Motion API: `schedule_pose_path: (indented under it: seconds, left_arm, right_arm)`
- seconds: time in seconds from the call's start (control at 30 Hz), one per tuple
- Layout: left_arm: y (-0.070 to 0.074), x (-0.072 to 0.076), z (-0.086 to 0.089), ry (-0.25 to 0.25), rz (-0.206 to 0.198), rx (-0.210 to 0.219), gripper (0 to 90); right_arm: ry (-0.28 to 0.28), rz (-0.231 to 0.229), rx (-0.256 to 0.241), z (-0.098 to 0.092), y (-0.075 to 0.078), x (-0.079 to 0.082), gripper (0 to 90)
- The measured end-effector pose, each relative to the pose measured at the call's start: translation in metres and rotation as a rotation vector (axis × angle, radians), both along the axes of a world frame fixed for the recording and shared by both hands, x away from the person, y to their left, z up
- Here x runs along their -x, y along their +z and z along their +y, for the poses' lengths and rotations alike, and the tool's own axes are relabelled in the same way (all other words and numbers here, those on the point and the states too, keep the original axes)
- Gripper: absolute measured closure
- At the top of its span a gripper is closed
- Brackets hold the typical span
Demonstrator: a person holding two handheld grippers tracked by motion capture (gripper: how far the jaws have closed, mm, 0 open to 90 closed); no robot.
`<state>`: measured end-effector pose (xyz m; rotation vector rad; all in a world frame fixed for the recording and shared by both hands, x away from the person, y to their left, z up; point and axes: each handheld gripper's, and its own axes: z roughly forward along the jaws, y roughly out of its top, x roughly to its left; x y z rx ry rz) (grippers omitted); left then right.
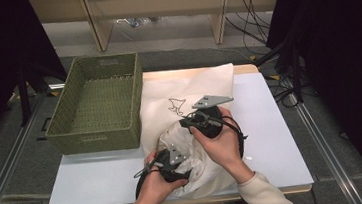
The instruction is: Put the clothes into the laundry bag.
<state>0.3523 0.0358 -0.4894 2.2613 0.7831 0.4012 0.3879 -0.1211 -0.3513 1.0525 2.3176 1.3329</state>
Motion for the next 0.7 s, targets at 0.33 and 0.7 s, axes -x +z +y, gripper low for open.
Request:
schedule_pose_path:
  seconds: [0.33,0.7]
  left_arm:
    - [0.002,-0.005,0.001,-0.015,-0.04,-0.029,64.7]
    - [0.044,0.003,0.006,0.031,-0.165,0.157,77.7]
  right_arm:
    - [0.001,-0.002,0.011,0.003,0.0,0.001,87.8]
    - [0.029,-0.025,-0.006,0.007,0.006,0.009,87.8]
